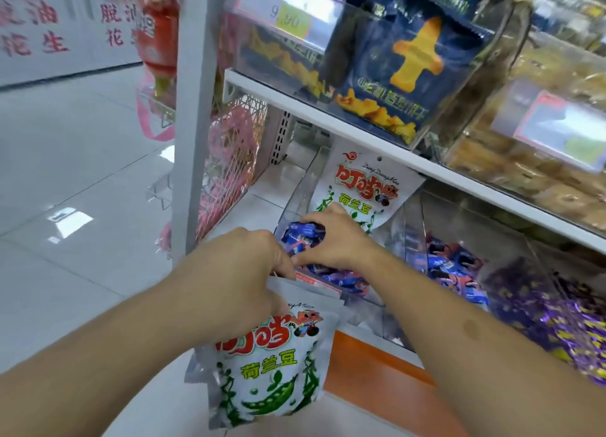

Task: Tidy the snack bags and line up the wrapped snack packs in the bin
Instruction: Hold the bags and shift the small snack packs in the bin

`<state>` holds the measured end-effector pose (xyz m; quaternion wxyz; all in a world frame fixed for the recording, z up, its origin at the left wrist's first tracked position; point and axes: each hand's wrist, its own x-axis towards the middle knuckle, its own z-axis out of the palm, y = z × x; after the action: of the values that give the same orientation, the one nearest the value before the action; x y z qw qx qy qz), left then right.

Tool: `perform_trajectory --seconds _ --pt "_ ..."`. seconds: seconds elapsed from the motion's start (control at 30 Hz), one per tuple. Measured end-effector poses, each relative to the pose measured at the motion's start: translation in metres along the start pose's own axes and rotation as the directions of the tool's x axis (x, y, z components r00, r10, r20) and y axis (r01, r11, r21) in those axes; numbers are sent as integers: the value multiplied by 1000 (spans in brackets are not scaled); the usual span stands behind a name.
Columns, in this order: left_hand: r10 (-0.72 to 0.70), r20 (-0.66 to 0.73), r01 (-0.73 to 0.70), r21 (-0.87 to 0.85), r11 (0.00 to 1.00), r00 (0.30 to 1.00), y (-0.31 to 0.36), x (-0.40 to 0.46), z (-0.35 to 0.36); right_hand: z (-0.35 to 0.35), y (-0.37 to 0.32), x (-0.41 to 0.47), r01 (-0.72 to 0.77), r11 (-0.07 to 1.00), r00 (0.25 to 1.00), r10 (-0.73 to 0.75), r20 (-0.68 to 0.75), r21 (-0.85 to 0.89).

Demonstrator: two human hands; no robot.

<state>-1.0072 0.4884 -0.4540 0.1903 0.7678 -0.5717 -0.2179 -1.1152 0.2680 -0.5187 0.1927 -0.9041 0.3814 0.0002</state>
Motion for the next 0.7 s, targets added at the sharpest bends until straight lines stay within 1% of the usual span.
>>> perform_trajectory --seconds 0.17,0.3,0.47,0.6,0.7 --pt "10 1 -10 22 1000 1000 1 1 3 4 2 -1 25 999 1000 -25 1 28" --pt "6 11 -6 17 1000 1000 3 1 4 13 3 1 6 998 1000 -7 6 56" --pt "-13 21 13 -22 1000 1000 0 3 7 8 10 0 -21 983 999 16 30 180" --pt "-16 16 16 -5 1000 1000 -1 5 7 2 10 -7 -48 954 999 38 39 295" --pt "-15 16 15 14 1000 1000 0 6 8 -1 6 -11 -82 942 995 58 81 326"
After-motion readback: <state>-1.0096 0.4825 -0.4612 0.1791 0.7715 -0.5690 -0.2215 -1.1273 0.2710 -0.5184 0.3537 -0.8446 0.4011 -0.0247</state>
